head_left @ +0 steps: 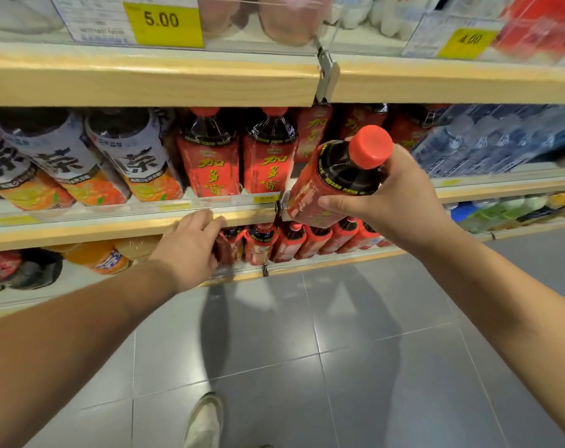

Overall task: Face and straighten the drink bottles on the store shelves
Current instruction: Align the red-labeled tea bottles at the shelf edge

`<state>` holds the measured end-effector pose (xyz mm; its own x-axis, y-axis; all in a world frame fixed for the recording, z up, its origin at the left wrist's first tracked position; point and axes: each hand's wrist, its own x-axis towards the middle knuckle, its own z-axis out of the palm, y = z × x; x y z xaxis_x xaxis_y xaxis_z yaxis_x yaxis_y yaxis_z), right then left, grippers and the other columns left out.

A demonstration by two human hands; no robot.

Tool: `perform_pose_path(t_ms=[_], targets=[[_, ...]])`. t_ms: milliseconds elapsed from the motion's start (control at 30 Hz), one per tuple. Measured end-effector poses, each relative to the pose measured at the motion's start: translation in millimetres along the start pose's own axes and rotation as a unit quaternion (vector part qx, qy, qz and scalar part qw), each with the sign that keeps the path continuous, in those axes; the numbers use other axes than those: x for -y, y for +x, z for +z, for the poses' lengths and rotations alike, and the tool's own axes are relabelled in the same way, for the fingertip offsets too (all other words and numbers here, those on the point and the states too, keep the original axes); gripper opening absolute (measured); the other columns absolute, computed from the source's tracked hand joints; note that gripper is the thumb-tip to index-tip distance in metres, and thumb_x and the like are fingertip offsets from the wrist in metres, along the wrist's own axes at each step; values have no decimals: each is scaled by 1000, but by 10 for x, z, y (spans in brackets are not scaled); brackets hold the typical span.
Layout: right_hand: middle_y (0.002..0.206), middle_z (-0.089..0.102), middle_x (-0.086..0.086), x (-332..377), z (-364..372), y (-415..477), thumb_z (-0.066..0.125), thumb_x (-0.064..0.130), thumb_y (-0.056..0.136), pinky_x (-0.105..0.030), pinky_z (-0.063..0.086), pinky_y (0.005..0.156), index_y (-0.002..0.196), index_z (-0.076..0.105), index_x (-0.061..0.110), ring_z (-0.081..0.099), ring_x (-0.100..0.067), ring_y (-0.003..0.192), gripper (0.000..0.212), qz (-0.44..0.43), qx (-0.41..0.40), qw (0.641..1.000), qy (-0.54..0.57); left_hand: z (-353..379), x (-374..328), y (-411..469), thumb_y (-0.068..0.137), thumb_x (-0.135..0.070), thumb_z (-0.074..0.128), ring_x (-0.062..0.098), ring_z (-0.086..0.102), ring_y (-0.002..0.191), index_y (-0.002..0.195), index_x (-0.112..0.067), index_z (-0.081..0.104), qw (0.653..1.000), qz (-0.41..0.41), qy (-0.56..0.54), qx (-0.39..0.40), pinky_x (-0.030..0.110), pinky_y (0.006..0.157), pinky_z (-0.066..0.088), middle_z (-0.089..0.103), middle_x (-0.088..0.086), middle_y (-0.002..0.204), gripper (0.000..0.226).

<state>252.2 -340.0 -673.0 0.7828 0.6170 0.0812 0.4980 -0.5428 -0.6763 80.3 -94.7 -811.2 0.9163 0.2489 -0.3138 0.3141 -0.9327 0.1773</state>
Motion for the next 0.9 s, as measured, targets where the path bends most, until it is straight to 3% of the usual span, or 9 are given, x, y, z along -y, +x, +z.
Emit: perform_pose_path(t_ms=[67, 200, 333, 533, 633, 767, 900], targets=[[112, 48, 23, -39, -1, 26, 96, 46, 63, -2, 32, 85, 112, 48, 51, 51, -4, 109, 69, 6, -7, 1000, -9, 22, -80, 52, 87, -28, 60, 28, 23, 144, 153, -20, 23, 1000, 13, 4, 9, 43, 117, 28, 23, 9, 156, 76], [111, 48, 23, -109, -79, 77, 95, 49, 63, -2, 32, 85, 126, 56, 35, 47, 0, 108, 76, 10, -22, 999, -30, 18, -200, 152, 89, -30, 59, 27, 20, 146, 153, -20, 21, 1000, 27, 6, 12, 42, 117, 28, 20, 8, 157, 76], [115, 52, 19, -185, -167, 183, 93, 53, 61, 0, 31, 83, 121, 51, 40, 47, 3, 106, 75, 6, -20, 999, -32, 8, -332, 240, 88, -24, 56, 28, 21, 145, 152, -18, 22, 999, 39, 14, 3, 41, 119, 24, 22, 9, 156, 73], [131, 55, 8, -356, -231, 339, 94, 46, 64, -24, 40, 103, 139, 52, 24, 51, -9, 122, 89, -22, 39, 998, -40, 67, -631, 270, 87, -22, 58, 29, 25, 143, 146, -15, 32, 999, -43, -2, -33, 47, 122, 9, 29, 10, 152, 65], [125, 51, 11, -393, -242, 402, 94, 47, 64, -22, 39, 100, 138, 53, 26, 49, -5, 116, 88, -37, 46, 997, -39, 58, -791, 293, 87, -22, 57, 29, 28, 141, 143, -14, 37, 995, -80, -31, -48, 48, 120, 12, 33, 11, 149, 60], [131, 57, 0, -372, -195, 502, 94, 48, 64, -31, 44, 105, 136, 55, 24, 54, -15, 119, 85, -31, 49, 998, -28, 18, -870, 324, 88, -24, 57, 29, 26, 142, 144, -16, 36, 991, -117, -50, -35, 47, 119, 19, 30, 11, 151, 61], [127, 60, -2, -333, -140, 564, 95, 47, 63, -27, 44, 99, 129, 57, 23, 57, -16, 115, 80, -24, 33, 999, -21, -31, -902, 350, 89, -28, 59, 29, 30, 138, 144, -14, 36, 990, -128, -59, -19, 44, 112, 32, 33, 10, 146, 61]])
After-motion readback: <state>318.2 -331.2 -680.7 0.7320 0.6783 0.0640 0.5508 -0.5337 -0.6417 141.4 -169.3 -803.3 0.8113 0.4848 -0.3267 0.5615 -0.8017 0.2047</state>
